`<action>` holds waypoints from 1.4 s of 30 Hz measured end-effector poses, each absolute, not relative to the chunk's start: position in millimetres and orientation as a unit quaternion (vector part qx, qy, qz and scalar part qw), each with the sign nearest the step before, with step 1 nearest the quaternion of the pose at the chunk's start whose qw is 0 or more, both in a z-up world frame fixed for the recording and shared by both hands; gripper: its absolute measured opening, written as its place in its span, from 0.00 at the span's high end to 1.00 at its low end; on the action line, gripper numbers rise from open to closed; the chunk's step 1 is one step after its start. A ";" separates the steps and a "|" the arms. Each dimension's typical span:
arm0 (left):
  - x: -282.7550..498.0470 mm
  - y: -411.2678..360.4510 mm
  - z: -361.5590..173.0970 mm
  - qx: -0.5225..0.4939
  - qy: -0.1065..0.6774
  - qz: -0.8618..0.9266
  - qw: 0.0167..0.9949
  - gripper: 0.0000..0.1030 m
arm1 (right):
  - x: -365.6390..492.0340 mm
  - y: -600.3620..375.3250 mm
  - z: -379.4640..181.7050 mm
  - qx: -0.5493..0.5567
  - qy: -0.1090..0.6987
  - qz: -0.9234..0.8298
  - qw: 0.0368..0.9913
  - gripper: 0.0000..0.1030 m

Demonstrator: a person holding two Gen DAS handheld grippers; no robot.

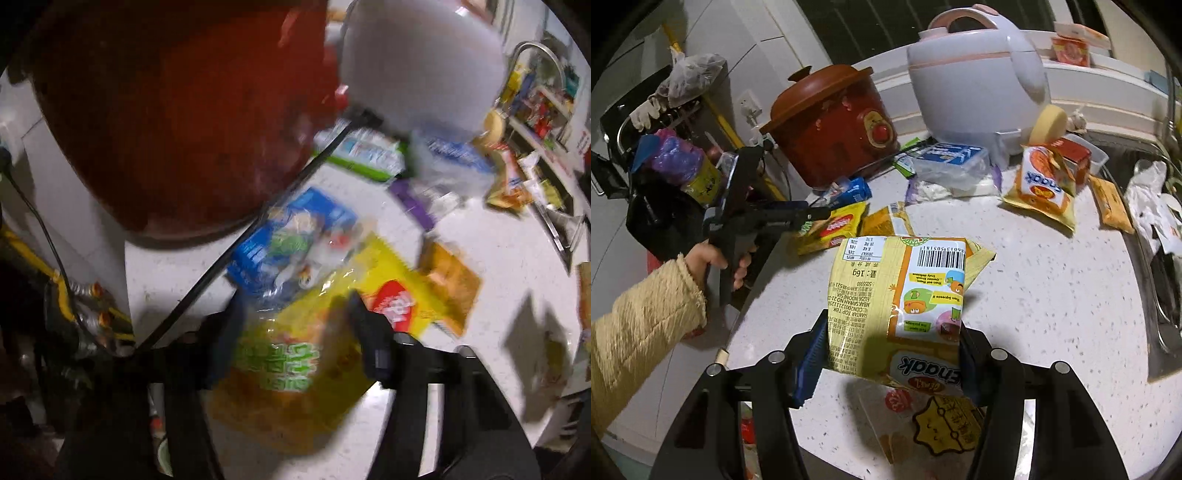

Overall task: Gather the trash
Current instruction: 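Grasp the yellow Enaak snack bag with the right tool while the left tool grasps a yellow wrapper, then lower the Enaak bag and yellow wrapper into the trash bag and open both tools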

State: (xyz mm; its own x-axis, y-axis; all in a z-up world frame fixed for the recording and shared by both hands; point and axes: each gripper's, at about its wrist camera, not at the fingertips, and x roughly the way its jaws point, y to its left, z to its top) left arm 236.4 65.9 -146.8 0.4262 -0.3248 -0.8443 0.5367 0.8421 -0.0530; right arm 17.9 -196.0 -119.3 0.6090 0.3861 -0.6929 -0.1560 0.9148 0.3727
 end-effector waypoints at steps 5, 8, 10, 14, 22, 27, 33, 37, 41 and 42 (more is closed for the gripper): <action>232.5 72.5 -138.4 0.100 0.458 -0.257 0.845 0.69 | 17.2 -197.5 -120.2 0.148 0.412 0.147 0.887 0.42; 218.1 80.6 -126.6 0.079 0.442 -0.268 0.852 0.74 | 15.7 -193.2 -113.9 0.144 0.401 0.156 0.891 0.42; 202.4 90.1 -117.6 0.060 0.429 -0.274 0.858 0.76 | 15.8 -190.0 -110.4 0.140 0.397 0.164 0.892 0.42; 161.5 107.4 -98.6 0.034 0.404 -0.281 0.870 0.77 | 11.5 -183.1 -103.8 0.139 0.395 0.191 0.888 0.42; -8.4 118.9 -65.9 0.039 0.396 -0.339 0.853 0.77 | -55.8 -157.6 -79.3 0.054 0.395 0.319 0.860 0.42; -99.8 102.8 -109.7 0.017 0.488 -0.347 0.801 0.77 | -105.7 -139.7 -118.0 -0.003 0.451 0.354 0.819 0.42; -133.4 75.3 -236.8 -0.029 0.591 -0.320 0.740 0.87 | -130.8 -132.5 -233.7 -0.033 0.541 0.329 0.773 0.42; -128.4 52.8 -333.1 -0.039 0.625 -0.300 0.720 0.90 | -130.4 -139.1 -325.4 -0.049 0.582 0.278 0.763 0.42; -99.9 31.8 -429.4 -0.068 0.649 -0.268 0.709 0.91 | -111.4 -142.5 -425.0 -0.047 0.619 0.211 0.755 0.43; -93.5 25.7 -453.5 -0.063 0.655 -0.262 0.706 0.91 | -106.1 -139.6 -448.7 -0.060 0.625 0.201 0.752 0.42</action>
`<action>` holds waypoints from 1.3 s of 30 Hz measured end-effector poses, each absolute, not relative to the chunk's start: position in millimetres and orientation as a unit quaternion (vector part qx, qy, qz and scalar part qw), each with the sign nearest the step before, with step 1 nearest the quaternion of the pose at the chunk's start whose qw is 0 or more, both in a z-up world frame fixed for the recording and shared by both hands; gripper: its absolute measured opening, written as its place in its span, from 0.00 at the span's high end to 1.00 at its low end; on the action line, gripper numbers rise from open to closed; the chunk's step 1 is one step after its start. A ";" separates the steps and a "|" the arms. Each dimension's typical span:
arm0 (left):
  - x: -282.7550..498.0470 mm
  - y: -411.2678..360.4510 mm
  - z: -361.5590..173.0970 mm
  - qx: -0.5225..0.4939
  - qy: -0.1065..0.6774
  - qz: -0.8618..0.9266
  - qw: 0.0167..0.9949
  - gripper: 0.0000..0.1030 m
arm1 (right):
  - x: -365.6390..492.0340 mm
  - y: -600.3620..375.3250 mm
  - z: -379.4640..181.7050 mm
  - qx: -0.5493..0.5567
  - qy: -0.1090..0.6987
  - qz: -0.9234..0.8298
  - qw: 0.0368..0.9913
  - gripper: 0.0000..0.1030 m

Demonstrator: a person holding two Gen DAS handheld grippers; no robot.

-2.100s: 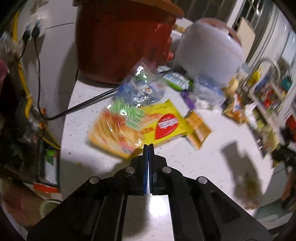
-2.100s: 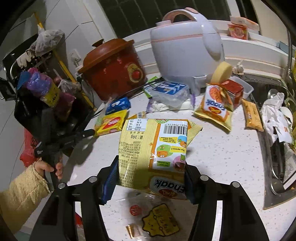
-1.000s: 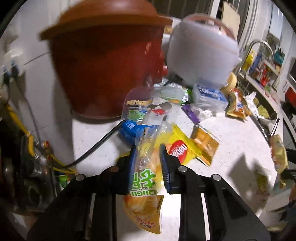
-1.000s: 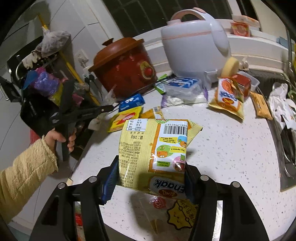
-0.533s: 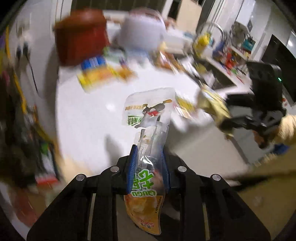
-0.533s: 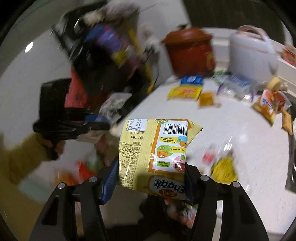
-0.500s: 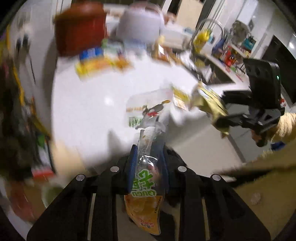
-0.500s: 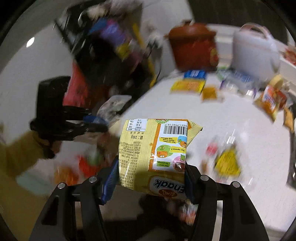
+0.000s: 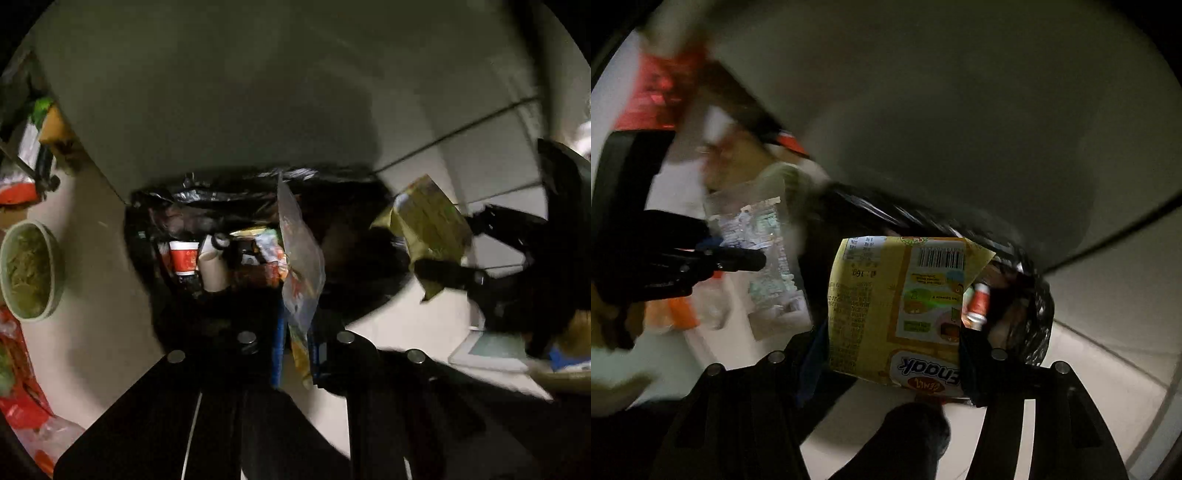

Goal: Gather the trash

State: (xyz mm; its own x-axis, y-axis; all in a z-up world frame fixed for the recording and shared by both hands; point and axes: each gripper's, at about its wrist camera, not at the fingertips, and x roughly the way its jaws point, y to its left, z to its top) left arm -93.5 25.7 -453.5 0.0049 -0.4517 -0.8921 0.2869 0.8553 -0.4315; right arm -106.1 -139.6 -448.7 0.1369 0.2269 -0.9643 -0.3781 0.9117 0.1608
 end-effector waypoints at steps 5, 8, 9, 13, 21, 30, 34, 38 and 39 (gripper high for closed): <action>-75.5 9.8 -529.8 -0.057 0.687 -0.231 0.687 0.90 | -90.8 -139.5 -533.8 -0.088 0.671 0.155 0.720 0.38; -71.6 8.4 -557.5 -0.040 0.709 -0.187 0.679 0.53 | -80.9 -151.3 -553.7 -0.058 0.681 0.123 0.719 0.27; -72.7 7.5 -559.7 -0.029 0.707 -0.182 0.683 0.40 | -78.0 -154.9 -556.2 -0.046 0.683 0.116 0.719 0.25; -77.9 4.0 -562.4 0.002 0.703 -0.162 0.693 0.28 | -75.1 -157.1 -551.8 -0.047 0.676 0.109 0.728 0.17; -89.9 7.1 -510.0 0.011 0.688 -0.150 0.710 0.28 | -82.5 -150.2 -514.8 -0.048 0.664 0.113 0.737 0.17; -111.9 42.6 -312.8 0.000 0.609 -0.125 0.783 0.26 | -110.7 -174.8 -316.4 -0.026 0.563 0.173 0.808 0.17; -104.8 56.4 -212.2 -0.011 0.516 -0.075 0.853 0.19 | -113.7 -182.3 -193.6 0.001 0.453 0.189 0.871 0.09; -87.2 59.2 -119.8 -0.024 0.388 -0.036 0.920 0.14 | -102.8 -188.8 -101.2 0.029 0.339 0.180 0.923 0.05; -82.0 58.4 -98.0 -0.025 0.353 -0.026 0.935 0.13 | -95.8 -190.9 -77.4 0.036 0.311 0.171 0.934 0.05</action>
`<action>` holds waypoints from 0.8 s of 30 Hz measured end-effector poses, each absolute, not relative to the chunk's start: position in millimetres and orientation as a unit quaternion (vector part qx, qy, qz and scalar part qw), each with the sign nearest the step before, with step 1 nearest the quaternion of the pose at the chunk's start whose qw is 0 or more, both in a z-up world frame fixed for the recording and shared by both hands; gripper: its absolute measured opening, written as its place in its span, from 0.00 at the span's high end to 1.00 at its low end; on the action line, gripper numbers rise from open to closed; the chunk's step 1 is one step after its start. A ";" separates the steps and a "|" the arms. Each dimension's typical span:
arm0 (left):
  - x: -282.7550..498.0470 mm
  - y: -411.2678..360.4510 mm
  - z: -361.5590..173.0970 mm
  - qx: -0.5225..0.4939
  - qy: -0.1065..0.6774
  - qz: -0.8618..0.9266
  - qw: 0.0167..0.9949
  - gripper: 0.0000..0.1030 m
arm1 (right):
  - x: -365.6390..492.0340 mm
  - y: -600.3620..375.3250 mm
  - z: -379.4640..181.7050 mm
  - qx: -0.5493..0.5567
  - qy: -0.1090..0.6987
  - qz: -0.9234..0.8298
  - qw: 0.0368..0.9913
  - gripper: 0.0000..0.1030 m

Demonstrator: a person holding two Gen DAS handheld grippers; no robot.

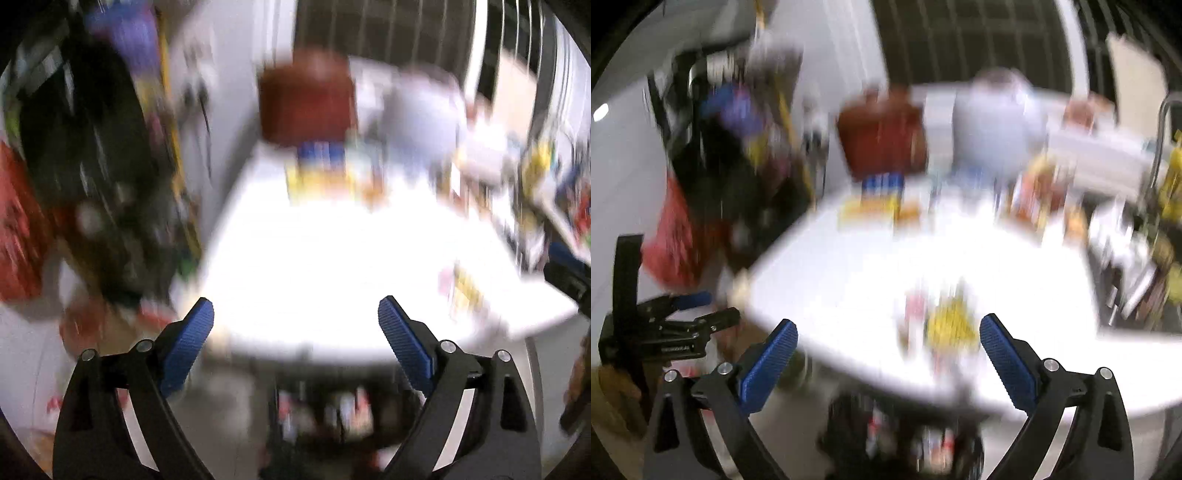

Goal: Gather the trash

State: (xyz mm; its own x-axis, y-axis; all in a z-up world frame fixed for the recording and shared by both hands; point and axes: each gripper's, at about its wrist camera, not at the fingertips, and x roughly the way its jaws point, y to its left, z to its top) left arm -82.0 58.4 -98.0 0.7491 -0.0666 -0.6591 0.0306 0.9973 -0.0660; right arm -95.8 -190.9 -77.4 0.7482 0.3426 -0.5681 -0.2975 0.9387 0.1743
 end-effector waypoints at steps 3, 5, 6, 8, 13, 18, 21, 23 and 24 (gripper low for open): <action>-65.1 54.0 -34.5 -0.020 0.244 0.010 0.970 0.12 | -78.7 -198.4 -23.0 0.059 0.233 0.152 0.959 0.05; -56.2 49.0 -9.1 -0.022 0.206 0.016 0.978 0.12 | -68.8 -206.1 -0.7 0.074 0.190 0.124 0.971 0.05; -50.3 46.2 3.5 -0.027 0.190 0.019 0.981 0.12 | -63.3 -209.7 11.2 0.083 0.175 0.098 0.976 0.05; -45.7 41.7 20.5 -0.033 0.170 0.016 0.985 0.10 | -56.2 -215.9 29.2 0.096 0.157 0.076 0.980 0.05; -35.1 34.3 38.0 -0.039 0.164 0.026 0.985 0.10 | -42.4 -209.6 50.7 0.058 0.151 0.036 0.986 0.05; -33.1 23.4 44.1 -0.031 0.182 0.011 0.983 0.09 | -48.2 -205.9 54.9 0.062 0.162 0.037 0.984 0.05; -32.0 20.0 46.6 -0.019 0.185 0.010 0.983 0.10 | -48.0 -209.0 54.1 0.065 0.175 0.039 0.982 0.05; -31.7 21.2 48.0 -0.021 0.186 0.009 0.982 0.10 | -48.4 -211.1 54.3 0.067 0.183 0.034 0.980 0.05; -31.1 21.8 48.5 -0.022 0.187 0.007 0.982 0.10 | -49.1 -210.8 54.8 0.067 0.184 0.034 0.980 0.05</action>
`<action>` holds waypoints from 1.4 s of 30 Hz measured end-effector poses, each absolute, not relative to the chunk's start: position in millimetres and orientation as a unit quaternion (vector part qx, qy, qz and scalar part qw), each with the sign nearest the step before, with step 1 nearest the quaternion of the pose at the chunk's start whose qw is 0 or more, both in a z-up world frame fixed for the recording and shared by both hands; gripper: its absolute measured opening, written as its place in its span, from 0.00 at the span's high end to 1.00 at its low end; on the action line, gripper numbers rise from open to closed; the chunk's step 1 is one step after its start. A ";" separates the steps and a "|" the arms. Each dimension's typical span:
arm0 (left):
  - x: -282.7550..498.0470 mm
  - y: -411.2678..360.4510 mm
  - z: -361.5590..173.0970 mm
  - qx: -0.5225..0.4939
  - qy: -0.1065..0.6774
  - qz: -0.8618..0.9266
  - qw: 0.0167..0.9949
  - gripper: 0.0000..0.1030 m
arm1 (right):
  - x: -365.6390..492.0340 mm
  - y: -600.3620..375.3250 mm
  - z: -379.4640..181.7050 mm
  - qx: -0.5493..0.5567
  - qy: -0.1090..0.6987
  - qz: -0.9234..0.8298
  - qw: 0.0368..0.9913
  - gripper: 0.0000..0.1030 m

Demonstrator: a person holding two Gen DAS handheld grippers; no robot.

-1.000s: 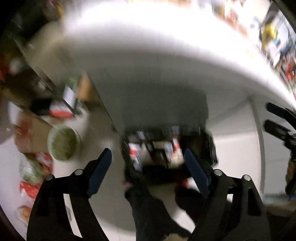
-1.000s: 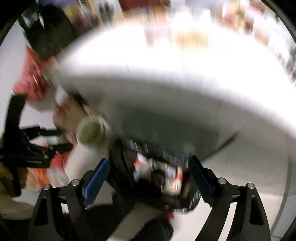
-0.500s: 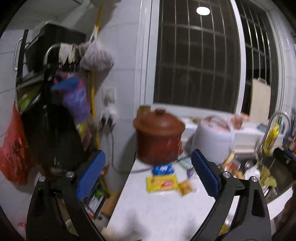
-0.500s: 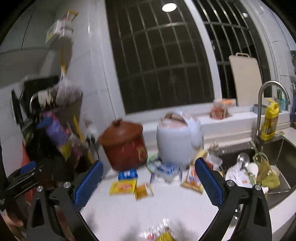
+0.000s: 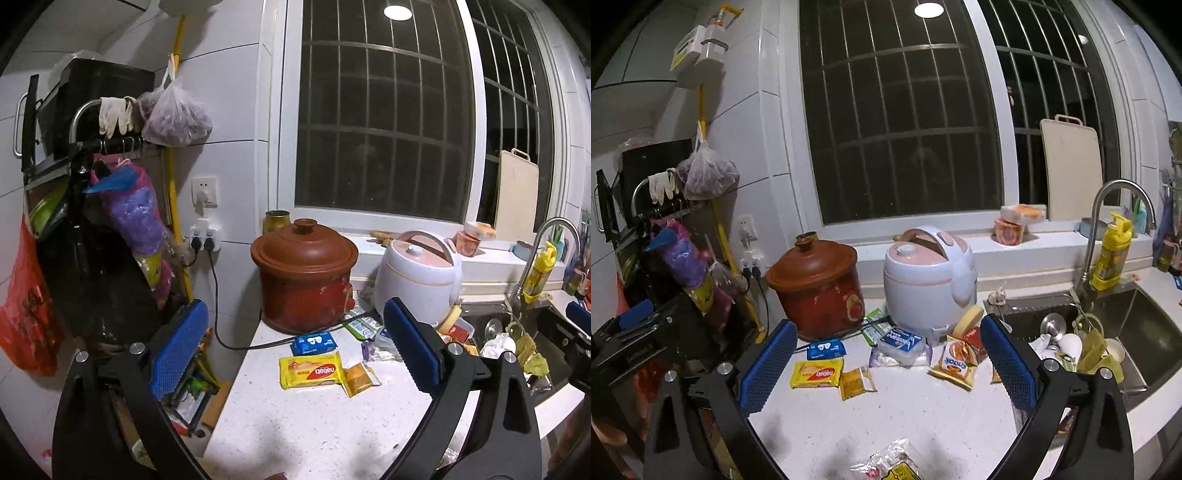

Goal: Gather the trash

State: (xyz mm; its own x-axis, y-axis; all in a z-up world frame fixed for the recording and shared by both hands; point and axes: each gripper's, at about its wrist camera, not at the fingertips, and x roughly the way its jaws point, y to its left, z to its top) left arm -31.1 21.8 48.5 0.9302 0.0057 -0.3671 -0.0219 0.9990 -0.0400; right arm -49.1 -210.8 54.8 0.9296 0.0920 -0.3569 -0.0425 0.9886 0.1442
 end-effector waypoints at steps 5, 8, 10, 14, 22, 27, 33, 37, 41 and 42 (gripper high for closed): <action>-29.2 21.9 49.0 -0.021 0.194 0.007 0.981 0.10 | -52.5 -207.9 53.4 0.057 0.187 0.034 0.980 0.05; -28.2 22.5 48.9 -0.021 0.197 0.009 0.980 0.09 | -53.0 -206.1 53.2 0.055 0.190 0.036 0.980 0.05; -27.2 22.6 48.7 -0.022 0.199 0.008 0.980 0.10 | -53.3 -205.2 52.1 0.055 0.193 0.038 0.979 0.05; -25.2 22.6 48.1 -0.019 0.205 0.008 0.979 0.09 | -53.4 -203.6 50.8 0.052 0.197 0.042 0.978 0.05; -25.0 23.2 48.6 -0.021 0.204 0.009 0.979 0.10 | -57.7 -197.7 49.6 0.037 0.197 0.044 0.979 0.05; -25.4 22.6 48.7 -0.021 0.204 0.010 0.979 0.09 | -59.8 -197.7 49.5 0.038 0.197 0.046 0.979 0.05; -24.8 22.2 48.4 -0.019 0.206 0.007 0.978 0.10 | -59.4 -198.8 48.8 0.040 0.198 0.045 0.978 0.05; -25.5 20.3 47.1 -0.019 0.208 0.003 0.978 0.09 | -61.6 -200.0 47.7 0.040 0.198 0.042 0.978 0.05; -25.5 18.8 46.0 -0.017 0.210 0.000 0.977 0.09 | -66.7 -201.9 47.0 0.045 0.200 0.032 0.978 0.05; -25.2 18.9 45.7 -0.017 0.210 0.000 0.977 0.09 | -67.2 -202.3 47.1 0.046 0.200 0.031 0.978 0.05</action>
